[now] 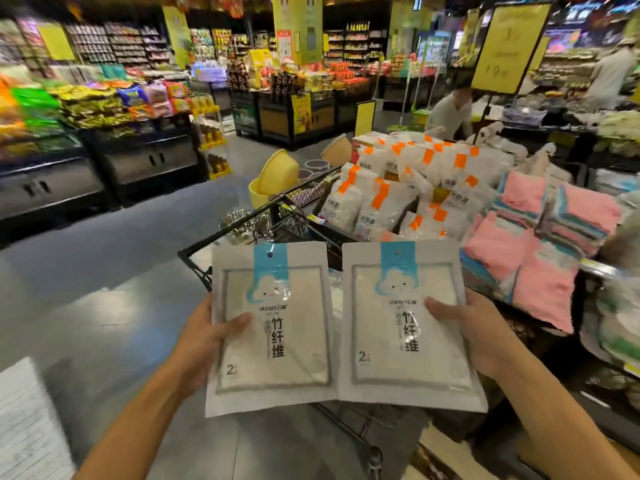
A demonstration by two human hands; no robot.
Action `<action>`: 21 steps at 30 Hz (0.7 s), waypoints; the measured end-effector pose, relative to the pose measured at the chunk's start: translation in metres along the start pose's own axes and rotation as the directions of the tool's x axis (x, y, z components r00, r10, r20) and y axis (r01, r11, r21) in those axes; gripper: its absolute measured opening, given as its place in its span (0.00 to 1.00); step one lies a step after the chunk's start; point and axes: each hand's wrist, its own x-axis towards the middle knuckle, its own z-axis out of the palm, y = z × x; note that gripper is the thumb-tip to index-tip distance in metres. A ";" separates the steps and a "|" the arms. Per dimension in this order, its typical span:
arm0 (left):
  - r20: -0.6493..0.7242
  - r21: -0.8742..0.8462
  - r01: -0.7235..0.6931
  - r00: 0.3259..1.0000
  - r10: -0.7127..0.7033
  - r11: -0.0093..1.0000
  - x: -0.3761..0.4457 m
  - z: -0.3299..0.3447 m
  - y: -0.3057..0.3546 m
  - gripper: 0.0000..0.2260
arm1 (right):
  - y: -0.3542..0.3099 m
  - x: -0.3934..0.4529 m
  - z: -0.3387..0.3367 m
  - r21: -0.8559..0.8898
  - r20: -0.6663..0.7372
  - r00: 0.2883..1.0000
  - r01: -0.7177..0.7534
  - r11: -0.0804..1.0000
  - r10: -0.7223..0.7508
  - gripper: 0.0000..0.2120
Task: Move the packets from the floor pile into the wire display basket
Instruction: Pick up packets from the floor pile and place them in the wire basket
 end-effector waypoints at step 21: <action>-0.137 0.130 0.189 0.976 -0.171 0.973 0.259 -0.004 -0.010 0.21 | 0.037 0.266 0.032 0.053 -0.148 0.970 -0.185 0.981 0.191 0.14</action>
